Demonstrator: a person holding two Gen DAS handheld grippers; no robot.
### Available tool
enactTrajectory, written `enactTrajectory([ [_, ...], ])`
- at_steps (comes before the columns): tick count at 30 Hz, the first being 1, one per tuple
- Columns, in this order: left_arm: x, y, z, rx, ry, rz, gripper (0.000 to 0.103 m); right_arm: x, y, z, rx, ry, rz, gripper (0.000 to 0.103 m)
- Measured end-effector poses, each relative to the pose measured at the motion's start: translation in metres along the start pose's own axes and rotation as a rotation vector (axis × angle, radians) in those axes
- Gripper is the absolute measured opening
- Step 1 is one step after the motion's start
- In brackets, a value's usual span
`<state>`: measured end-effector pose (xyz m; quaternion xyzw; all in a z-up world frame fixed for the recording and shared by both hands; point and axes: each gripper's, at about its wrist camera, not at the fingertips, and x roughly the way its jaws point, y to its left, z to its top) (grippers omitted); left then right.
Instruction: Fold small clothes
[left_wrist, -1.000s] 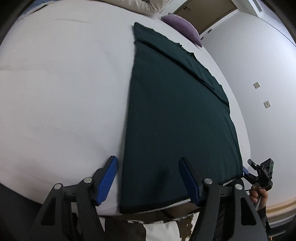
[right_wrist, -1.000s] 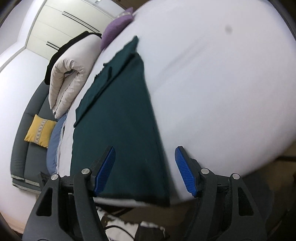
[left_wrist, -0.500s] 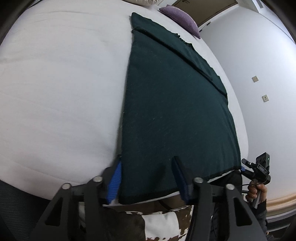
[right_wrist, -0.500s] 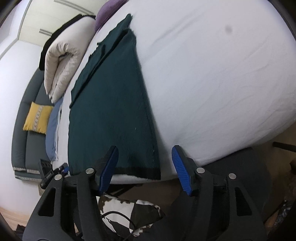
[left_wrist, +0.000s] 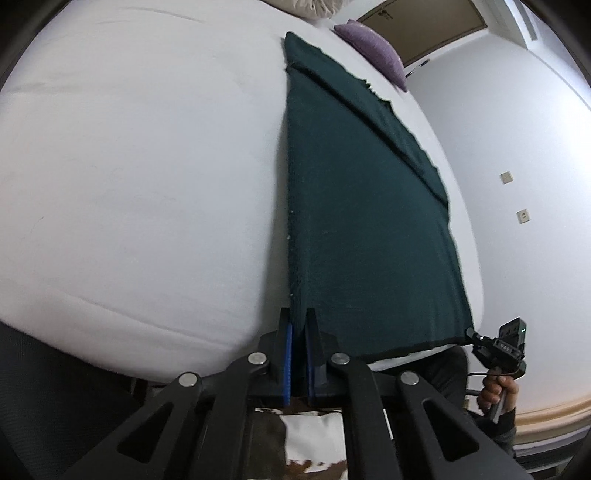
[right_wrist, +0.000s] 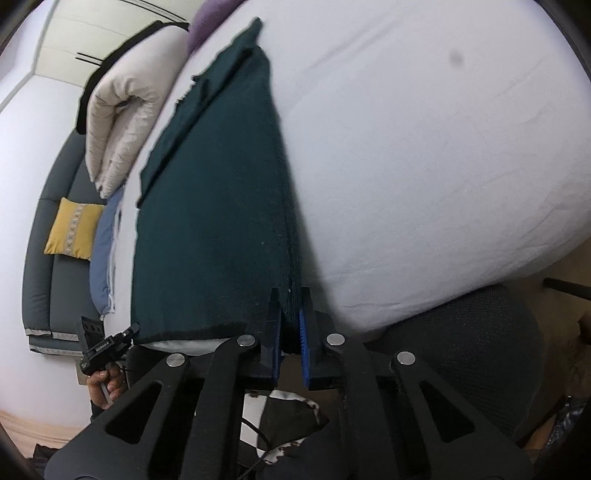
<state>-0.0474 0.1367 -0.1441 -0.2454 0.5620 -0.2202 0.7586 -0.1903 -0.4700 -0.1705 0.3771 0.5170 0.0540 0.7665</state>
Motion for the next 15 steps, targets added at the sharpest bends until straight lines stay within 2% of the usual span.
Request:
enactTrajectory([
  [8,-0.034,-0.017,0.016,-0.056,-0.085,-0.183,0.006,-0.030,0.028,0.018,-0.010,-0.069,0.134,0.006],
  [12,-0.043,-0.028,0.039,-0.109,-0.131,-0.300,0.006,-0.038,0.046,0.039,-0.012,-0.108,0.210,0.006],
  [15,-0.045,-0.037,0.064,-0.132,-0.172,-0.359,0.006,-0.040,0.059,0.064,0.004,-0.145,0.274,0.006],
])
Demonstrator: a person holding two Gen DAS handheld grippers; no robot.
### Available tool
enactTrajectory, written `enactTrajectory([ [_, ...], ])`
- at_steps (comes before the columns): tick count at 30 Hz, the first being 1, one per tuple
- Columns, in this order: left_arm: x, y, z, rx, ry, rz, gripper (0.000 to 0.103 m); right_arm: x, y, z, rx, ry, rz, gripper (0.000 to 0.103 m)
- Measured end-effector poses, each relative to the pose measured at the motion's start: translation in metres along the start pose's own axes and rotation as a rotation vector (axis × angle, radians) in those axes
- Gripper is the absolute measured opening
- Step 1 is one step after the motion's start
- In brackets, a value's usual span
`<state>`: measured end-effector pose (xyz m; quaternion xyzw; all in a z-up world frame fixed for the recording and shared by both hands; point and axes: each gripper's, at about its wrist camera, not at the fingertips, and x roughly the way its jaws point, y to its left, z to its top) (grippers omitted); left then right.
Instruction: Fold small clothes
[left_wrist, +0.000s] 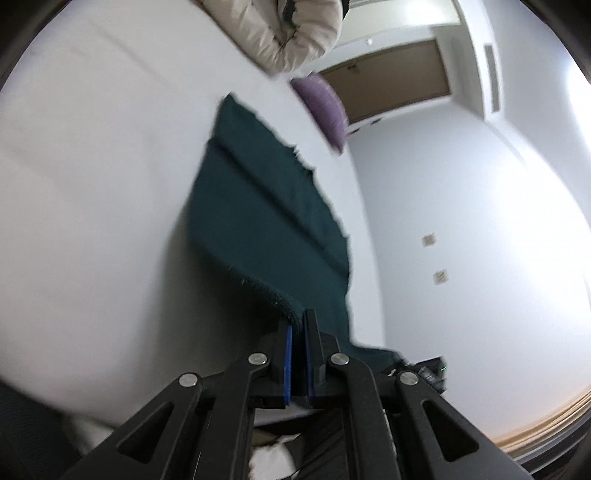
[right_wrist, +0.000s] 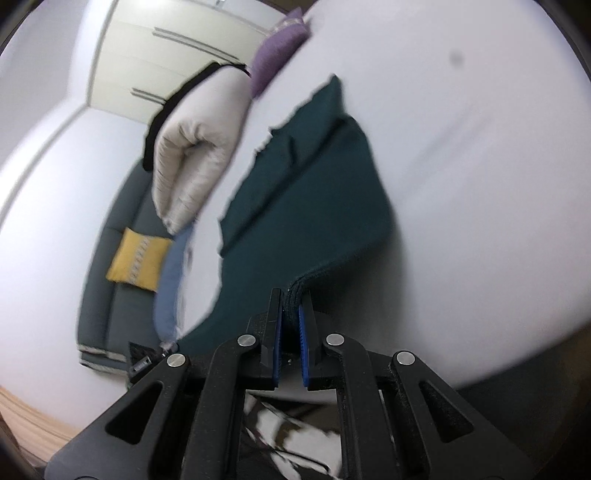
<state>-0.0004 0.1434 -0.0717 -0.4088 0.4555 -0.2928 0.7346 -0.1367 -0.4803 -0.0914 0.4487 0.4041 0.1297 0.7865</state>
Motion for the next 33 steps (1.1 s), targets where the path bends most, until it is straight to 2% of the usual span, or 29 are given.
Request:
enactTrajectory([
  [3,0.013,-0.013,0.030,-0.012,-0.035,-0.041,0.006,0.010,0.014,0.027,-0.007,-0.036,0.027,0.007],
  [7,0.033,-0.018,0.080,-0.031,-0.082,-0.049,0.006,0.033,0.030,0.083,0.007,-0.093,0.067,0.006],
  [11,0.056,-0.014,0.128,-0.066,-0.124,-0.039,0.006,0.066,0.039,0.140,0.027,-0.143,0.067,0.006],
  [17,0.110,-0.010,0.203,-0.053,-0.157,0.033,0.006,0.133,0.041,0.226,0.076,-0.200,0.056,0.007],
  [20,0.137,0.000,0.235,-0.059,-0.157,0.065,0.006,0.169,0.039,0.266,0.075,-0.216,0.011,0.006],
  [21,0.149,0.003,0.248,-0.050,-0.166,0.099,0.006,0.182,0.037,0.279,0.080,-0.222,-0.005,0.006],
  [24,0.178,0.019,0.272,-0.073,-0.162,0.152,0.006,0.218,0.025,0.309,0.108,-0.221,-0.041,0.006],
  [28,0.209,0.050,0.284,-0.119,-0.133,0.243,0.007,0.268,-0.001,0.342,0.147,-0.210,-0.148,0.007],
  [29,0.215,0.057,0.286,-0.125,-0.121,0.265,0.007,0.276,-0.008,0.344,0.164,-0.203,-0.173,0.010],
  [30,0.218,0.067,0.287,-0.144,-0.119,0.284,0.011,0.284,-0.016,0.349,0.188,-0.198,-0.195,0.011],
  [31,0.217,0.071,0.288,-0.155,-0.120,0.274,0.013,0.291,-0.023,0.353,0.209,-0.196,-0.203,0.012],
  [32,0.215,0.074,0.288,-0.167,-0.122,0.251,0.019,0.296,-0.030,0.356,0.223,-0.196,-0.204,0.016],
  [33,0.211,0.075,0.288,-0.171,-0.139,0.237,0.037,0.299,-0.032,0.356,0.220,-0.201,-0.196,0.024],
])
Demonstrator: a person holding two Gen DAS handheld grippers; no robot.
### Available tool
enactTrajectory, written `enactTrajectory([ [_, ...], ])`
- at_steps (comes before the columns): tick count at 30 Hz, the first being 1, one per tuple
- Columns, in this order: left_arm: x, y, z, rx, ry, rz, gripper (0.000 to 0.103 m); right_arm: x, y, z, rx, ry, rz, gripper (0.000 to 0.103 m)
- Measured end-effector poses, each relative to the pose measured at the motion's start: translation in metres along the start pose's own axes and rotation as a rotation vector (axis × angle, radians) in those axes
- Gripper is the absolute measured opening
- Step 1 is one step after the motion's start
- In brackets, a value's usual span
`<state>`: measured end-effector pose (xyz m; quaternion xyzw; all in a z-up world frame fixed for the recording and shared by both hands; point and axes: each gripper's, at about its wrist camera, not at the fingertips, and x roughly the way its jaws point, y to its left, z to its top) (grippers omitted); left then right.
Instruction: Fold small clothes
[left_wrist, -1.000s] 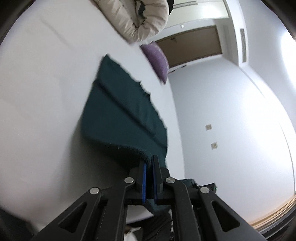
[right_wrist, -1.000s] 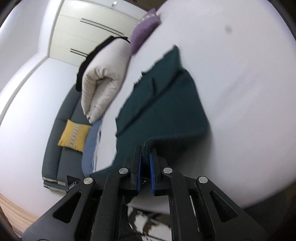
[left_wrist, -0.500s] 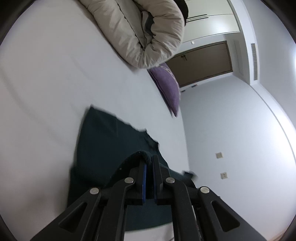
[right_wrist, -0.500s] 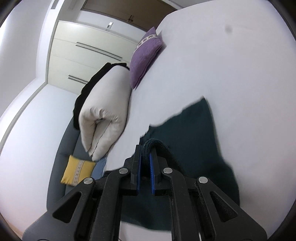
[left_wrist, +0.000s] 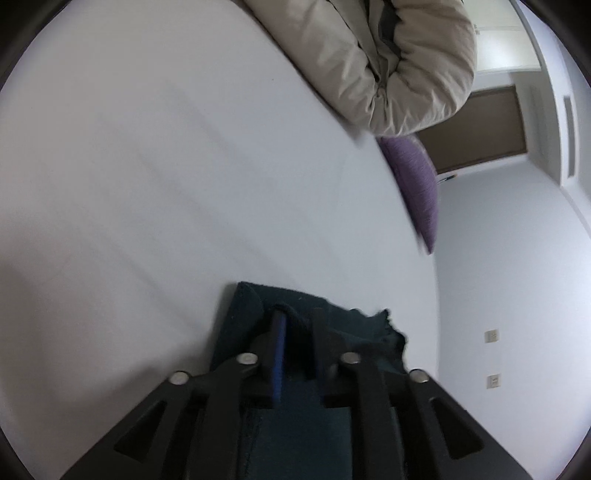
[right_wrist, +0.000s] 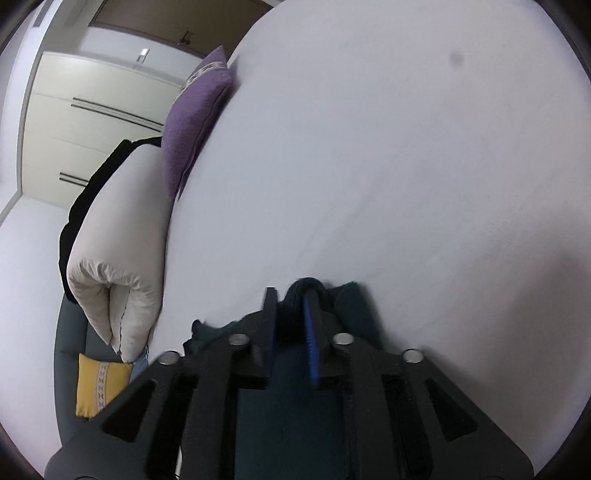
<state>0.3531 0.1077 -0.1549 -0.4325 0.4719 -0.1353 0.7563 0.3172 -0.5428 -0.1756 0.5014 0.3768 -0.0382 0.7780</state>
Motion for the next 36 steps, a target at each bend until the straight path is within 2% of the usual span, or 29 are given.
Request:
enactTrajectory([
  [1,-0.005,0.000,-0.001,0.007,-0.014,0.001,0.048,0.001,0.002,0.001,-0.013,-0.010,0.017,0.030],
  [2,-0.010,-0.001,-0.002,0.016,-0.030,0.013,0.060,0.000,0.006,0.001,-0.036,-0.025,0.031,0.045],
  [3,-0.020,-0.004,-0.004,0.032,-0.054,0.024,0.060,-0.002,0.010,0.001,-0.056,-0.037,0.037,0.059],
  [4,-0.025,-0.005,-0.006,0.045,-0.061,0.030,0.060,-0.006,0.017,0.001,-0.081,-0.060,0.003,0.063],
  [6,-0.038,-0.009,-0.014,0.075,-0.081,0.035,0.061,-0.018,0.022,-0.005,-0.108,-0.082,-0.025,0.063],
  [10,-0.057,-0.022,-0.044,0.196,-0.105,0.084,0.061,-0.034,0.033,-0.019,-0.200,-0.072,-0.080,0.064],
  [15,-0.046,-0.028,-0.088,0.341,-0.064,0.174,0.061,-0.043,0.052,-0.066,-0.438,-0.042,-0.145,0.064],
  [17,-0.029,-0.024,-0.100,0.392,-0.026,0.246,0.060,-0.031,0.043,-0.079,-0.466,-0.004,-0.203,0.064],
  [18,-0.028,-0.023,-0.106,0.422,-0.046,0.263,0.058,-0.026,0.037,-0.082,-0.471,0.003,-0.234,0.062],
  [20,-0.032,-0.024,-0.109,0.439,-0.060,0.278,0.058,-0.026,0.030,-0.088,-0.512,-0.020,-0.272,0.058],
  [22,-0.042,-0.026,-0.108,0.421,-0.081,0.277,0.058,-0.033,0.029,-0.090,-0.512,-0.033,-0.289,0.057],
  [24,-0.051,-0.037,-0.113,0.464,-0.120,0.288,0.058,-0.045,0.031,-0.096,-0.497,-0.048,-0.328,0.058],
  [27,-0.049,-0.056,-0.127,0.567,-0.139,0.321,0.061,-0.065,0.046,-0.106,-0.509,-0.111,-0.274,0.058],
  [29,-0.039,-0.058,-0.133,0.587,-0.124,0.375,0.060,-0.071,0.055,-0.119,-0.566,-0.112,-0.287,0.057],
  [32,-0.039,-0.046,-0.139,0.559,-0.131,0.391,0.056,-0.052,0.042,-0.134,-0.592,-0.044,-0.379,0.038],
  [36,-0.063,-0.038,-0.147,0.536,-0.197,0.397,0.055,-0.062,0.041,-0.136,-0.569,-0.081,-0.349,0.031],
])
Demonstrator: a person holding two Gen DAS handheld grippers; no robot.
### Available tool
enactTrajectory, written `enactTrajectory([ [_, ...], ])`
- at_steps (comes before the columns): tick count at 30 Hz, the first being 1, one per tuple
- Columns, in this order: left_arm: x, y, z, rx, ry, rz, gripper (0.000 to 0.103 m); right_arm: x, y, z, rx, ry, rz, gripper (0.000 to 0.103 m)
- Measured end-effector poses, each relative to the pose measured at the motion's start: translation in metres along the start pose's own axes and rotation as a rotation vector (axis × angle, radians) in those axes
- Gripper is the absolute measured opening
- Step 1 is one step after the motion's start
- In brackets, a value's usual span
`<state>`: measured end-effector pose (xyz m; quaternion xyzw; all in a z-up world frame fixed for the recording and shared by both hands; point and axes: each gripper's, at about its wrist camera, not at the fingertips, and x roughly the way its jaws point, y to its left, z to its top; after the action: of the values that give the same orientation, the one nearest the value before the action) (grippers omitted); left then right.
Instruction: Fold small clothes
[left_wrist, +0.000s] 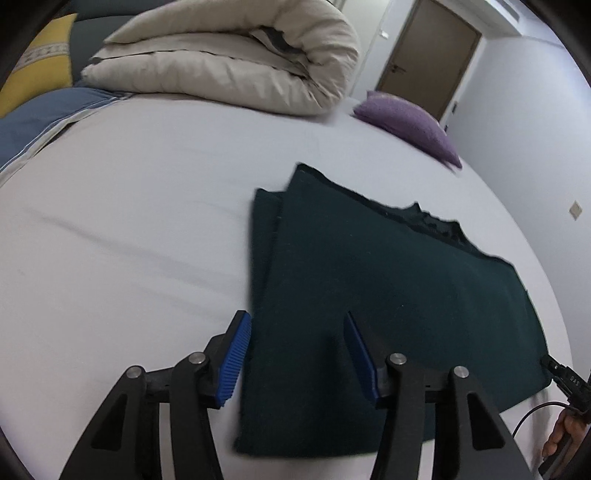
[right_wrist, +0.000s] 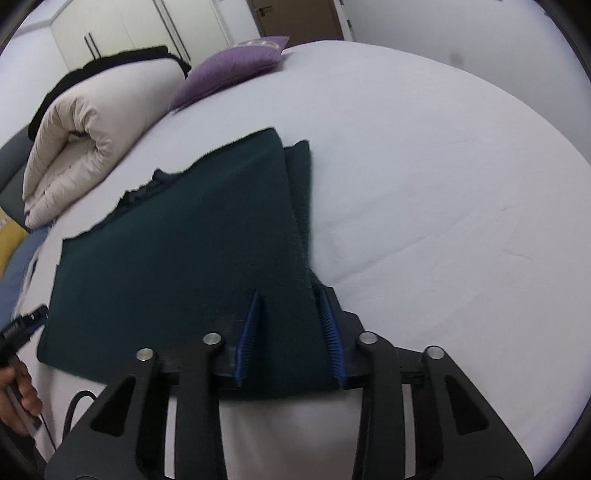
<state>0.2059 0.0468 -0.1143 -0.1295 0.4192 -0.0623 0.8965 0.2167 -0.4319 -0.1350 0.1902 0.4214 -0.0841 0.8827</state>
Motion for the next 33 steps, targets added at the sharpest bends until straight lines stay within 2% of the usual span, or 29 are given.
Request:
enactTrajectory([
  [3,-0.011,0.006,-0.006,-0.013,-0.044,0.021,0.055,-0.012,-0.001,0.005,0.027,-0.045,0.017,0.031],
  [4,-0.011,0.006,-0.010,-0.002,-0.036,0.022,0.055,-0.018,-0.002,0.005,0.038,-0.055,0.031,0.031],
  [5,-0.008,0.007,-0.012,0.009,-0.017,0.023,0.051,-0.026,-0.011,-0.004,0.043,-0.052,0.045,0.031],
  [6,-0.003,0.007,-0.016,0.019,0.011,0.021,0.035,-0.024,-0.014,-0.006,0.040,-0.038,0.050,0.031],
  [7,0.000,0.008,-0.019,0.025,0.027,0.022,0.027,-0.020,-0.011,-0.008,0.028,-0.020,0.046,0.030],
  [9,-0.002,0.009,-0.025,0.035,0.022,0.030,0.018,-0.017,-0.013,-0.020,0.003,-0.003,0.033,0.015],
  [11,-0.004,0.005,-0.028,0.056,0.016,0.038,0.009,-0.018,-0.012,-0.022,-0.004,-0.011,0.043,0.007],
  [15,-0.005,0.004,-0.031,0.079,0.013,0.049,0.007,-0.036,-0.020,-0.032,-0.035,-0.032,0.034,0.005],
  [20,-0.010,0.011,-0.034,0.070,0.023,0.034,0.006,-0.043,-0.027,-0.035,-0.004,-0.041,0.043,0.005],
  [26,-0.009,0.015,-0.039,0.060,0.035,0.026,0.007,-0.032,-0.042,-0.049,0.055,-0.005,0.067,0.004],
  [33,-0.008,0.017,-0.038,0.047,0.035,0.017,0.007,-0.031,-0.039,-0.052,0.034,0.004,0.055,0.005],
])
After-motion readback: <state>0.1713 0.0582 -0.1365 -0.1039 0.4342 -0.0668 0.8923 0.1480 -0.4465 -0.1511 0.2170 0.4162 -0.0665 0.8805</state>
